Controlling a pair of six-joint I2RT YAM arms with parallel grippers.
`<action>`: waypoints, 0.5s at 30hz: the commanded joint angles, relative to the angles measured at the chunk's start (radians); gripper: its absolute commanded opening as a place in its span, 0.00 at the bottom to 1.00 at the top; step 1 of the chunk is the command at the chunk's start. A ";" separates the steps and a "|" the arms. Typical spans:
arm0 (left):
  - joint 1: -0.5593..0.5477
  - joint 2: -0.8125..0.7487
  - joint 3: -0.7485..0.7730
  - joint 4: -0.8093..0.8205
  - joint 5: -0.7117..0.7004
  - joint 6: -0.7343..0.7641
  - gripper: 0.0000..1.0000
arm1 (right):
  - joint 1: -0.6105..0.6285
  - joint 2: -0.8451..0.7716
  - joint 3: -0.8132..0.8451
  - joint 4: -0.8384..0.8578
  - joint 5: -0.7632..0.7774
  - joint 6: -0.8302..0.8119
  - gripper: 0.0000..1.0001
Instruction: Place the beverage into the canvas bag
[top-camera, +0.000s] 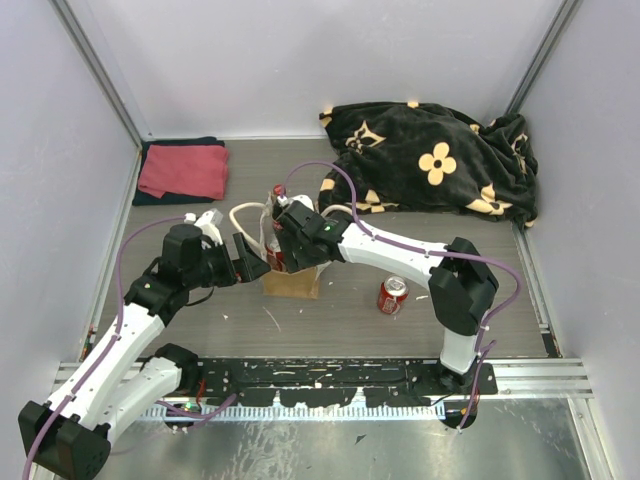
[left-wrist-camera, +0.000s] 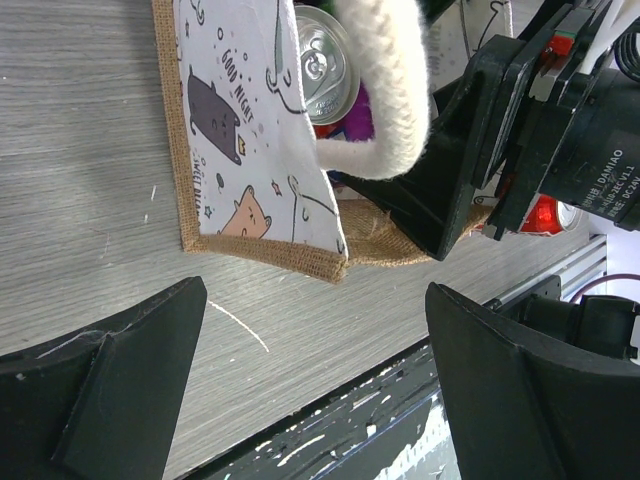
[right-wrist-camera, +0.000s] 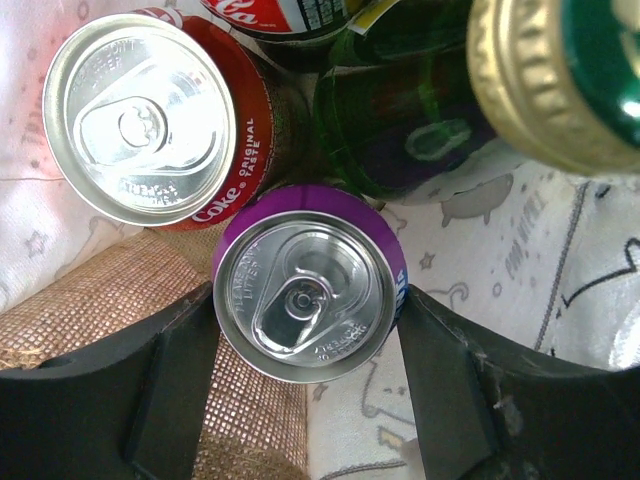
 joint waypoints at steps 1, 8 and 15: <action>-0.003 -0.016 0.005 0.014 0.009 0.012 0.98 | -0.007 -0.058 0.011 -0.043 0.084 -0.013 0.75; -0.003 -0.004 -0.003 0.033 0.016 0.009 0.98 | -0.007 -0.106 0.052 -0.080 0.099 -0.024 0.84; -0.003 0.013 -0.016 0.061 0.010 -0.004 0.98 | -0.006 -0.149 0.088 -0.092 0.104 -0.020 0.85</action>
